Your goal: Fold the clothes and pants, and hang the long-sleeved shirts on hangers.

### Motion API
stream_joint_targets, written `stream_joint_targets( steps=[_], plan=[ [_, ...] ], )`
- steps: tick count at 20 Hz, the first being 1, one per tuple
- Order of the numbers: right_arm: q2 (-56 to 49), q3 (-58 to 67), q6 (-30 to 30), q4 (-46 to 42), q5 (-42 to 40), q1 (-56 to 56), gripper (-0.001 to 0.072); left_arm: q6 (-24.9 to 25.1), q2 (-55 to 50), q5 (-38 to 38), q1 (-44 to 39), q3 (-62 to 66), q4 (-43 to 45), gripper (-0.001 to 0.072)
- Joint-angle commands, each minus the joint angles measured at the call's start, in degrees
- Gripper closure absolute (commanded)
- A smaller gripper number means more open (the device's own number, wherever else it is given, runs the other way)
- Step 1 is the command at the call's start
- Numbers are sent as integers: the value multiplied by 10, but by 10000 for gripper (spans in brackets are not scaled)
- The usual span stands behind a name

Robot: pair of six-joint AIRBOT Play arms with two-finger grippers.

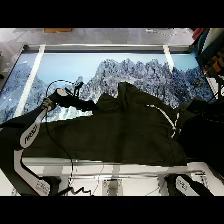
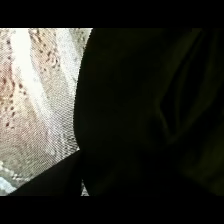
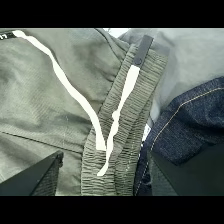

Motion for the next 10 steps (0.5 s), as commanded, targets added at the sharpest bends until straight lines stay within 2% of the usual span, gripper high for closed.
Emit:
stream_joint_targets(
  steps=[1, 3, 9, 10],
  plan=[
    [0, 0, 0, 1, -1, 1, 124, 16, -11, 25, -12, 0, 1, 556],
    [0, 1, 0, 0, -1, 1, 124, 16, -11, 30, -10, 3, -6, 688],
    [0, 0, -1, -2, -30, 1, 126, 16, 28, 30, 39, 110, -6, 690],
    [-1, 0, -1, -16, -52, 1, 170, 16, 39, 30, 53, 135, -6, 689]
  ],
)
